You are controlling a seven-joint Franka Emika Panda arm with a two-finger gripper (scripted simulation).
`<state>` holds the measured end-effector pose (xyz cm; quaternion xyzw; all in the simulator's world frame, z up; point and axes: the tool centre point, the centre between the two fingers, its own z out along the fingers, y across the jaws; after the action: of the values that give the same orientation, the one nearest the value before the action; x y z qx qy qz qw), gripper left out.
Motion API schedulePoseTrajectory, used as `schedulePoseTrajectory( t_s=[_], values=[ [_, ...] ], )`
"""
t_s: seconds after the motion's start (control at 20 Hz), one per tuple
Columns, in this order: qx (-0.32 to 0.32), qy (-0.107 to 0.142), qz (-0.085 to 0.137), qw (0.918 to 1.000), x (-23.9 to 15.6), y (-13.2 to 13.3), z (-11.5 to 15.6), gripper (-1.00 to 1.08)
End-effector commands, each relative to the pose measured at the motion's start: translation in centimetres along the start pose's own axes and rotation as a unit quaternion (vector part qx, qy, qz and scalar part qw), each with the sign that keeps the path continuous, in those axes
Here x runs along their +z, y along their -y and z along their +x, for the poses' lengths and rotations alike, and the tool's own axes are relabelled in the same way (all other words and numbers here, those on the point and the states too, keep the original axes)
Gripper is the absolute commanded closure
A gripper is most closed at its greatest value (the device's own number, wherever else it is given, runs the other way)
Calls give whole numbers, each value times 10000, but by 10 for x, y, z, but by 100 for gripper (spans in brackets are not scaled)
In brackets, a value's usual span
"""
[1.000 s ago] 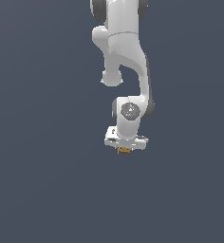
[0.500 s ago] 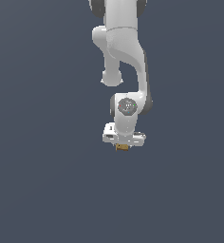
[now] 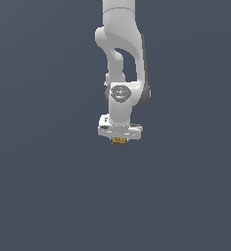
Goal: Pick up the object and move it to a goal position.
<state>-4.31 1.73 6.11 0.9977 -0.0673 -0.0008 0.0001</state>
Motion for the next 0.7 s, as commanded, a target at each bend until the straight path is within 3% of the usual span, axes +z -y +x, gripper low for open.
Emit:
schedulePoseTrajectory(
  t_s=[0.0,0.65],
  values=[
    [3,-8,1,10000,-15,-15,-12,108],
    [6,-8,7,10000,-80,-82,-65,108]
  ],
)
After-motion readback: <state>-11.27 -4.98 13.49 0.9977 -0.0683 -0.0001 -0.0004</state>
